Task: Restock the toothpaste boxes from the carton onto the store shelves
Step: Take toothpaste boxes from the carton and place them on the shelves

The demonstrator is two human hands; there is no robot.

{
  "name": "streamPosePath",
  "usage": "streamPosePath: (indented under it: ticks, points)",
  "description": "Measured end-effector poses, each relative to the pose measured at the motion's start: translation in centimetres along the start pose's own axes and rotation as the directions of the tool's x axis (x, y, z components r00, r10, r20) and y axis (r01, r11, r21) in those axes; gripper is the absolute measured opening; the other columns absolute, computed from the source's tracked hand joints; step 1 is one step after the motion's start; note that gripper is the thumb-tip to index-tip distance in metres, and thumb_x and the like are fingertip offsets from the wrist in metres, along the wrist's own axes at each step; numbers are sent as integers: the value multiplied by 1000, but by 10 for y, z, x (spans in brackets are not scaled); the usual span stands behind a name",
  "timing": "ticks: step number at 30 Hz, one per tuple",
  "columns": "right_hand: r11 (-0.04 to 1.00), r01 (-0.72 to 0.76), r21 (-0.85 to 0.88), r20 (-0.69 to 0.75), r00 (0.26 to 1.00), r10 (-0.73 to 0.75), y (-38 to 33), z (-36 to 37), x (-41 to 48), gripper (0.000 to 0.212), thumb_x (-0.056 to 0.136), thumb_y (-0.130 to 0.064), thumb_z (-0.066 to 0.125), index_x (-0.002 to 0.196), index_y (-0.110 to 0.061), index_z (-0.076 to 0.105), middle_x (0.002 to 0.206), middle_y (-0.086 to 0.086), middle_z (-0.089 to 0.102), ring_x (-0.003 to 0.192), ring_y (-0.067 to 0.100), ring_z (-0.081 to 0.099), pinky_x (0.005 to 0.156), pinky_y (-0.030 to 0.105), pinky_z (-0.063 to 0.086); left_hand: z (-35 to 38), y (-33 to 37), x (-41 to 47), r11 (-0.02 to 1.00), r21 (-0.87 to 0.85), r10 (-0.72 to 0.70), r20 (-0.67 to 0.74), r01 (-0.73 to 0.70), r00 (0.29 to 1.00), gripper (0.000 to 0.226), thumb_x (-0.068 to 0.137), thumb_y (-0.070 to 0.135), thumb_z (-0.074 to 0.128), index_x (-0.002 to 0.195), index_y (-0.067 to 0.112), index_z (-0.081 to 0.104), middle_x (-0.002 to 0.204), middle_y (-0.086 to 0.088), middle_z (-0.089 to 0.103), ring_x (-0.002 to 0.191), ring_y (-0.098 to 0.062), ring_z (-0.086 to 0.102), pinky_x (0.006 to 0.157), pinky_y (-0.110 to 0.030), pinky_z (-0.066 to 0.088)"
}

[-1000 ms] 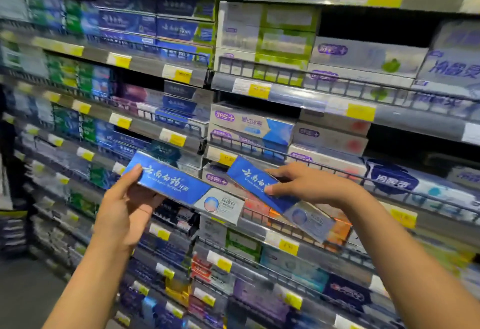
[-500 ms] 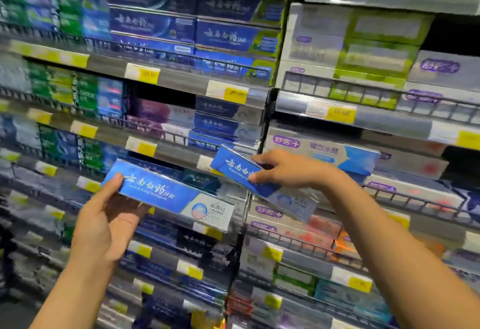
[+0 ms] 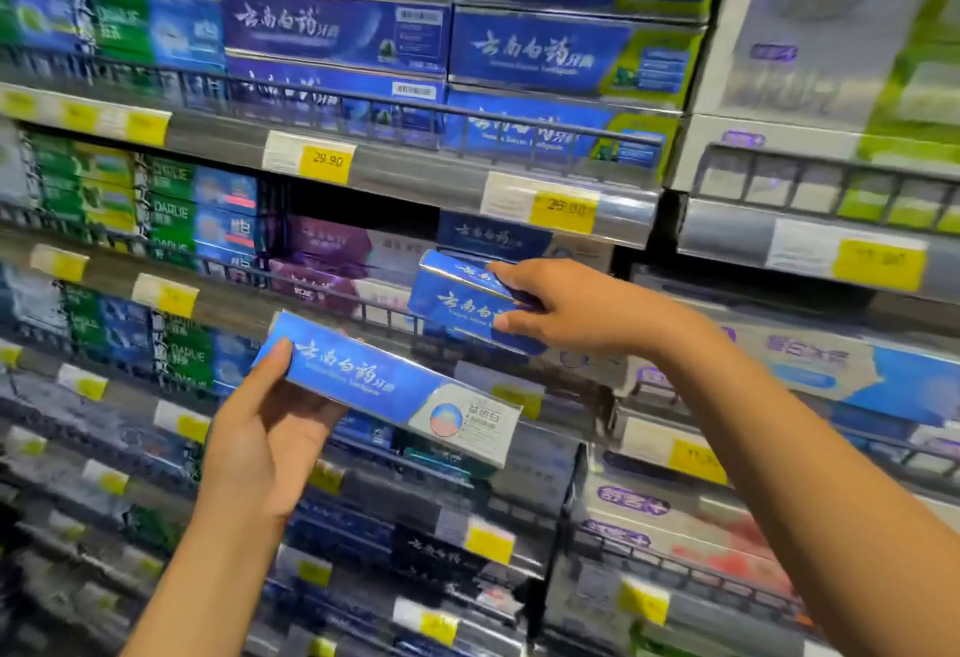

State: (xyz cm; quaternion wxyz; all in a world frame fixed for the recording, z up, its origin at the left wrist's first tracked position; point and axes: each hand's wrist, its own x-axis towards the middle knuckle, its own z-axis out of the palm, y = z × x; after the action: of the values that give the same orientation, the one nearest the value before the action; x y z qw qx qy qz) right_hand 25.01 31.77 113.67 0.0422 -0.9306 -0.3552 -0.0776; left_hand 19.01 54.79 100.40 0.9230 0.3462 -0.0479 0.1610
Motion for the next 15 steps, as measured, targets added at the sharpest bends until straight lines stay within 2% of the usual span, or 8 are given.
streamPosePath:
  ticks: [2,6,8,10,12,13,15]
  points:
    - [999,7,-52,15,1000,-6,-1,-1,14,45,95,-33,50,129,-2,43,95,10,52,87,26,49,80,40,41,-3,2,12,1000,-14,13,11,-13,1000,49,43,42,86,86,20,78,101,-3,74,93,-22,70,73,-33,58]
    - [996,-43,-72,22,999,45,4,1,36,31,96,-31,50,111,-4,50,89,8,51,80,24,48,73,38,39,-9,4,32,1000,-22,11,-1,-11,1000,55,40,42,90,89,19,78,102,-5,72,95,-22,70,74,-34,57]
    - [993,-98,-73,33,994,100,9,3,42,21,96,-31,50,86,-13,49,78,4,48,69,19,45,62,35,36,-8,4,39,1000,-26,-4,14,4,1000,46,47,39,85,88,20,78,102,-4,73,94,-22,70,73,-34,58]
    - [983,-155,-98,59,985,162,11,5,45,29,96,-30,49,71,-20,38,71,1,44,63,16,43,56,31,33,-6,4,45,999,-15,-30,19,30,999,28,59,36,72,81,20,79,96,-3,74,90,-21,71,69,-32,58]
    - [974,-203,-103,80,974,212,14,7,47,23,97,-31,48,77,-19,43,75,6,50,68,23,48,61,36,37,-7,2,52,999,26,-47,23,46,999,23,65,36,65,76,21,79,90,-2,75,85,-19,71,68,-31,58]
    - [969,-224,-107,93,968,234,16,9,48,18,96,-32,47,89,-15,51,81,10,54,73,27,52,66,38,42,-8,1,56,997,47,-54,25,53,998,23,67,35,64,76,21,79,88,-1,75,84,-19,71,67,-31,58]
    - [955,-274,-116,112,952,286,19,12,51,37,96,-35,46,118,-6,50,95,16,60,81,31,56,75,42,48,-10,2,63,996,63,-73,39,70,997,24,68,37,66,79,20,79,89,-2,74,84,-19,71,68,-31,58]
